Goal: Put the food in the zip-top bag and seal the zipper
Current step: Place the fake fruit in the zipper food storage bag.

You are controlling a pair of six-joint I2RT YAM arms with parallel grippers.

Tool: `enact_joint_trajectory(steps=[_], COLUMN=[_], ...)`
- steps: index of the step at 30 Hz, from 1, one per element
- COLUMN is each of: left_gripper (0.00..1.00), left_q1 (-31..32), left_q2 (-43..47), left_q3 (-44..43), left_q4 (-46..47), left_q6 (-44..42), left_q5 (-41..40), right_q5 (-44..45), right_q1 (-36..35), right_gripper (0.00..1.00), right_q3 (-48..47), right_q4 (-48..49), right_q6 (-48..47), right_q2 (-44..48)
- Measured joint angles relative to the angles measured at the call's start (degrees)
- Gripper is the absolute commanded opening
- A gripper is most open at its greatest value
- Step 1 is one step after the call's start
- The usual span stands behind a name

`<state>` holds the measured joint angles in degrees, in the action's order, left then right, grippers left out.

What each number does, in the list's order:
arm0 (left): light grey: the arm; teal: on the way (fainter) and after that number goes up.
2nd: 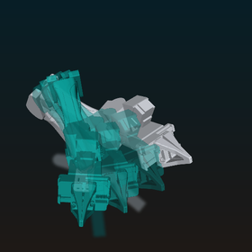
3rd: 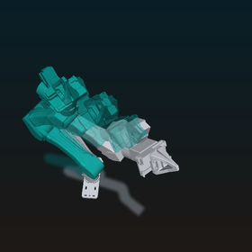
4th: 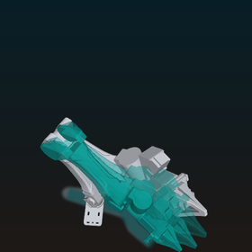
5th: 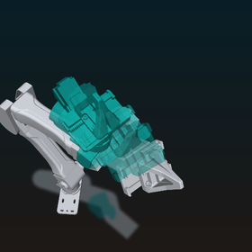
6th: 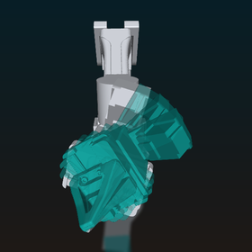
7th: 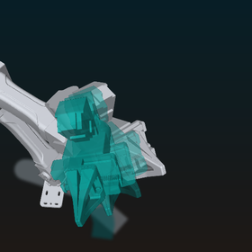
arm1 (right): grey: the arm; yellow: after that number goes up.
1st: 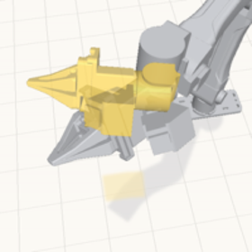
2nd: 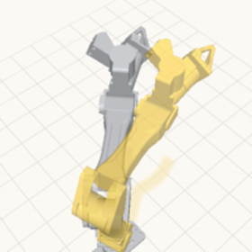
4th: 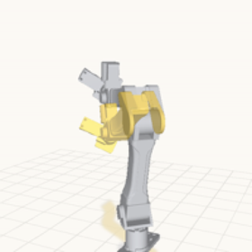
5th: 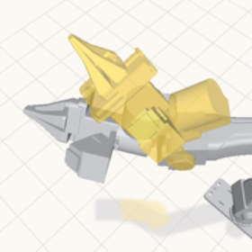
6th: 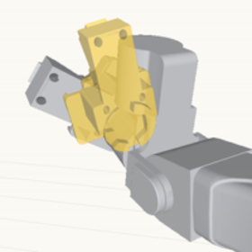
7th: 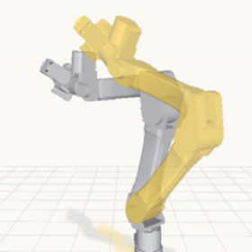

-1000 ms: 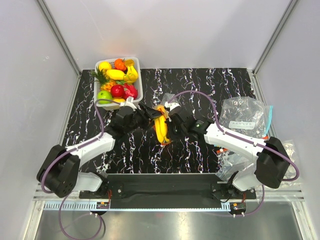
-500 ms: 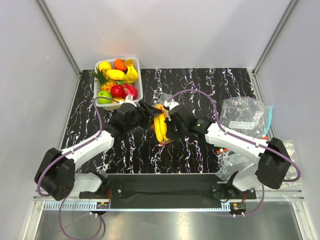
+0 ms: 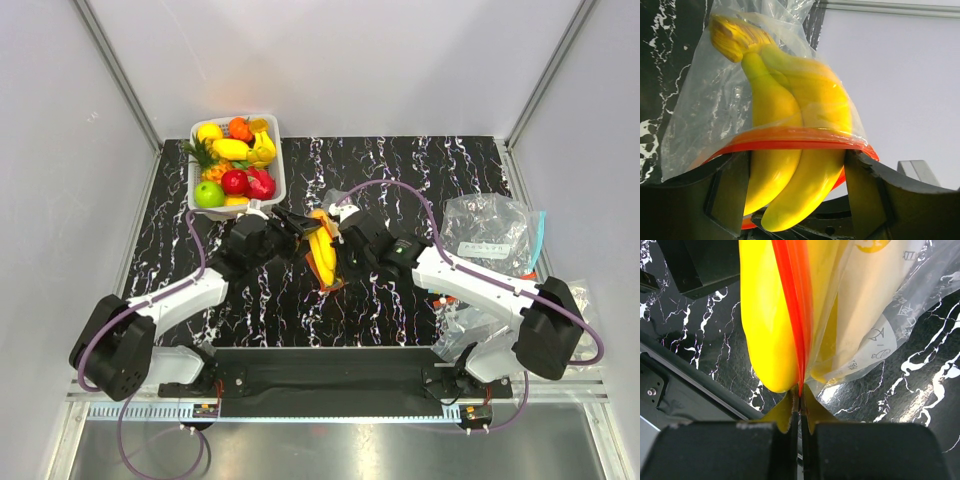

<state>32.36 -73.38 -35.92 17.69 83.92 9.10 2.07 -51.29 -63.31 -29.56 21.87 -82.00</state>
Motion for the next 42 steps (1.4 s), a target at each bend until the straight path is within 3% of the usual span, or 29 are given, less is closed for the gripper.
enact_joint_trajectory(steps=[6,13,21,22,23,27,28,37,42], left_gripper=[0.37,0.42,0.65,0.75,0.78,0.82,0.89,0.89,0.88], left_q1=[-0.1,1.4,4.4,4.5,4.5,4.8,4.9,6.1,6.3], left_q2=[0.0,-3.0,-3.9,-3.8,-3.5,-1.9,-1.7,-2.5,-1.9], left_q3=[-0.4,-4.8,-11.8,-12.0,-12.0,-12.6,-13.2,-27.8,-29.1], left_q4=[-1.6,-4.9,-12.3,-12.5,-13.0,-16.6,-17.7,-31.5,-36.8], left_q6=[-0.6,-8.0,-16.9,-17.6,-18.4,-20.5,-21.1,-31.7,-34.9], left_q5=[-1.1,-2.1,-4.7,-5.0,-5.2,-6.2,-6.3,-4.3,-4.6], right_q5=[-0.1,0.2,0.2,0.2,0.2,0.4,0.6,5.3,6.8], right_q1=[0.0,-0.1,-0.2,-0.2,-0.2,-0.3,-0.3,-0.3,0.4], right_gripper=[0.00,0.00,0.00,0.00,0.00,0.00,0.00,0.00,0.00], right_q3=[0.0,-0.1,-4.4,-5.0,-5.8,-8.2,-8.6,-11.3,-11.5], right_q4=[0.0,-0.3,-3.3,-3.5,-3.6,-4.2,-4.5,-8.5,-9.6], right_q6=[-0.2,-1.2,-3.0,-3.1,-3.2,-3.2,-3.2,-1.2,-0.4], right_q2=[0.8,1.4,1.7,1.9,2.1,2.3,2.3,2.3,2.3])
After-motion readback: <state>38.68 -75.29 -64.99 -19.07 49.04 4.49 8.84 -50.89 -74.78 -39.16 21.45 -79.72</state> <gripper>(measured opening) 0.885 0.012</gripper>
